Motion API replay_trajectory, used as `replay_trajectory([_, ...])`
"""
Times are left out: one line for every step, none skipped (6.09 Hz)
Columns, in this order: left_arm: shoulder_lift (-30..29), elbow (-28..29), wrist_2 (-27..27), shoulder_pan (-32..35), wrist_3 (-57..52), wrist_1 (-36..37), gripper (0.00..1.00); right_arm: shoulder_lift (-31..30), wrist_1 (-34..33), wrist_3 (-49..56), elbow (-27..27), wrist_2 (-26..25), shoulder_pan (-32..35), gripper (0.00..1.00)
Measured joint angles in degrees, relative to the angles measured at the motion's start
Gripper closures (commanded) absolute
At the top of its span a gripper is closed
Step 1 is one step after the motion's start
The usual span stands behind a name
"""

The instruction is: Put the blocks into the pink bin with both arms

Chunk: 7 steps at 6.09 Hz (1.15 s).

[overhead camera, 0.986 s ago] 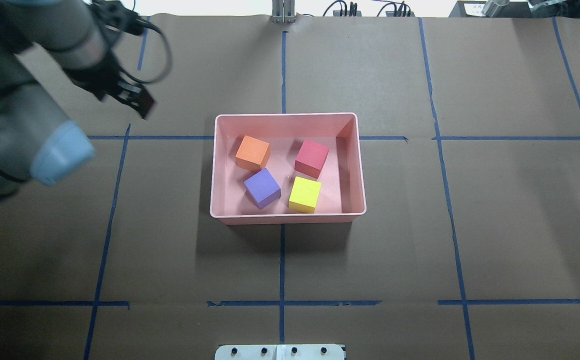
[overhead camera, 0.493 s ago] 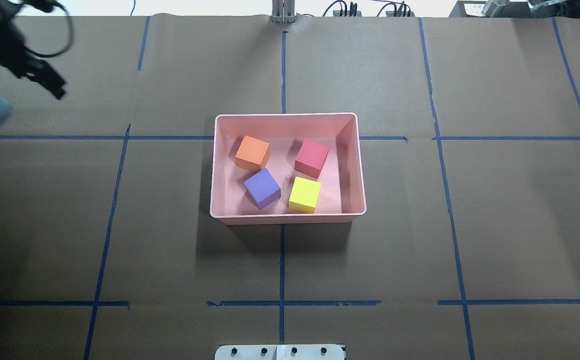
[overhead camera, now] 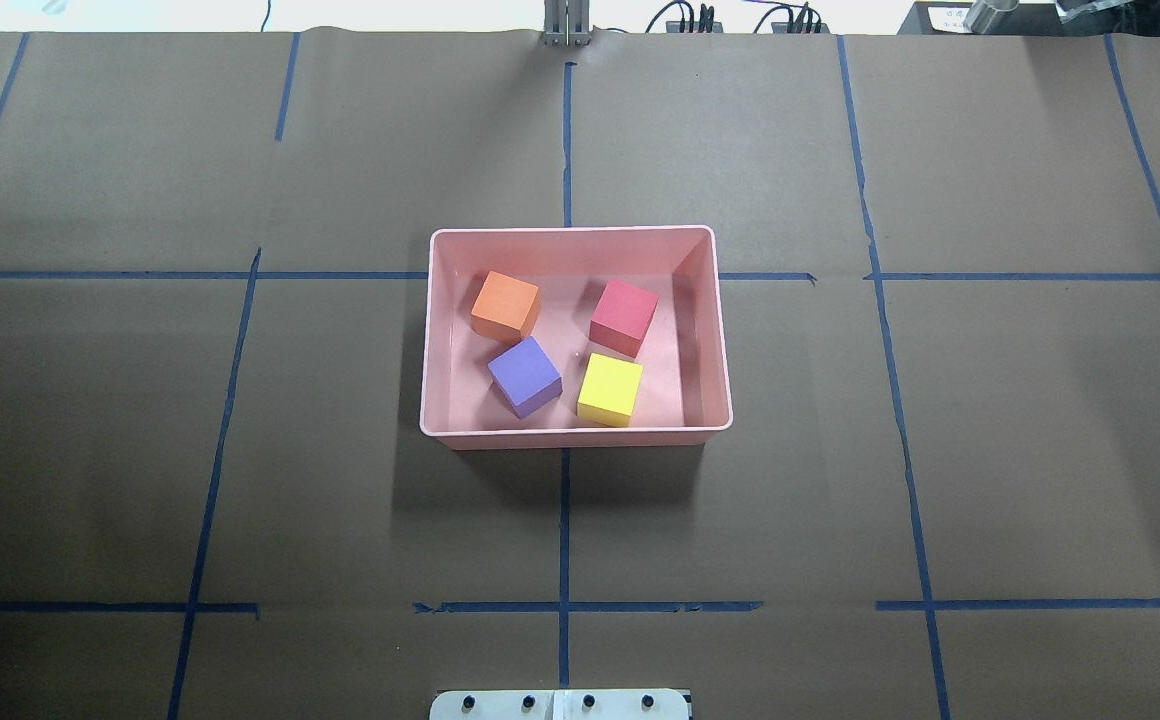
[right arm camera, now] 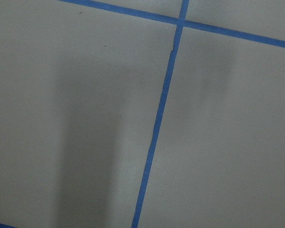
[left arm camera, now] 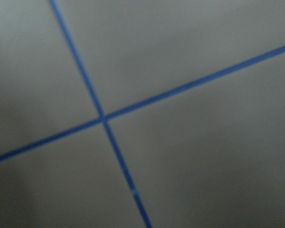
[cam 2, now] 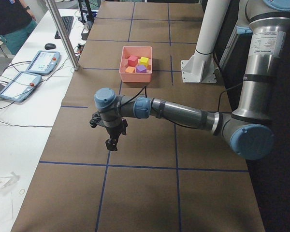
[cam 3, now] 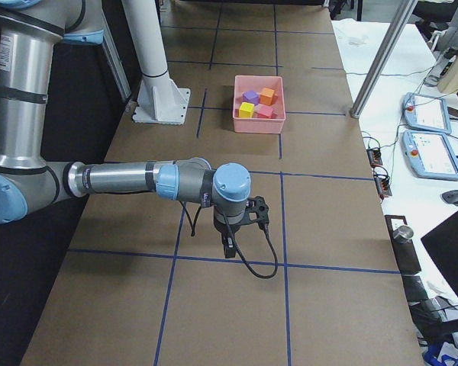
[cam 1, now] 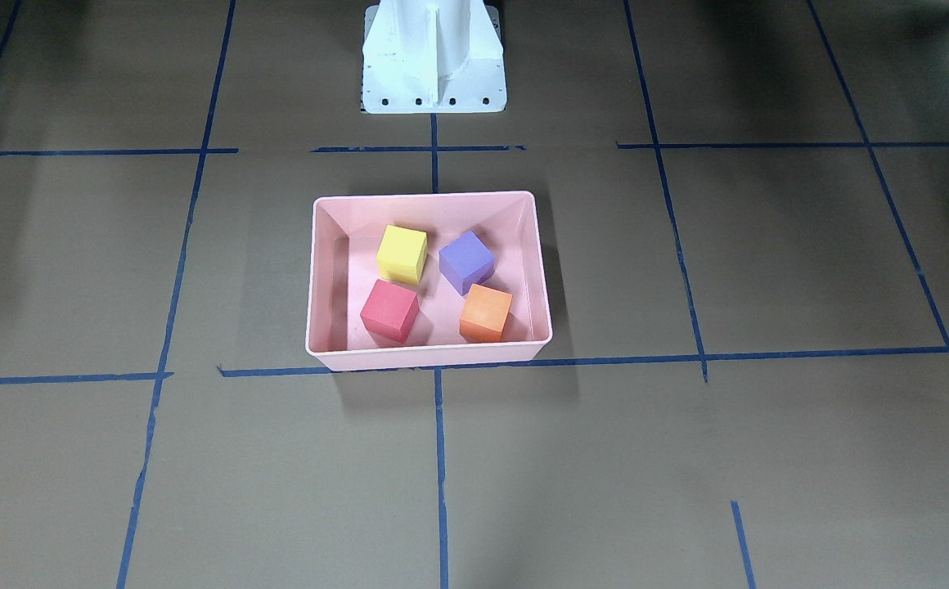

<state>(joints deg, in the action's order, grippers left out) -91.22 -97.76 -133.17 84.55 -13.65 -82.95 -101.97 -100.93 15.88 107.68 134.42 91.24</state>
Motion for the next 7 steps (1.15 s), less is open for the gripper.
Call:
replay_trajectory([3.6, 0.0, -1.2, 1.1, 0.1, -3.8, 0.00, 0.1, 0.0, -0.1, -0.1, -0.1, 0.0, 0.00])
replay_trajectory([5.2, 0.5, -1.4, 1.5, 0.2, -5.6, 0.00, 0.1, 0.0, -0.1, -0.1, -0.1, 0.0, 0.00])
replay_trajectory([5.8, 0.7, -1.4, 2.3, 0.3, -6.2, 0.00, 0.1, 0.0, -0.1, -0.1, -0.1, 0.0, 0.00])
replay_trajectory([6.0, 0.6, -1.4, 3.4, 0.3, -6.3, 0.00, 0.2, 0.0, -0.2, -0.1, 0.0, 0.0, 0.00])
replay_trajectory([6.1, 0.7, -0.7, 3.9, 0.3, -6.3, 0.00, 0.2, 0.0, -0.2, -0.1, 0.1, 0.0, 0.00])
replay_trajectory([6.1, 0.8, 0.8, 4.1, 0.3, -6.3, 0.00, 0.2, 0.1, -0.1, -0.1, 0.1, 0.0, 0.00])
replay_trajectory([6.1, 0.7, 1.7, 4.1, 0.3, -6.3, 0.00, 0.2, 0.1, -0.1, -0.1, 0.1, 0.0, 0.00])
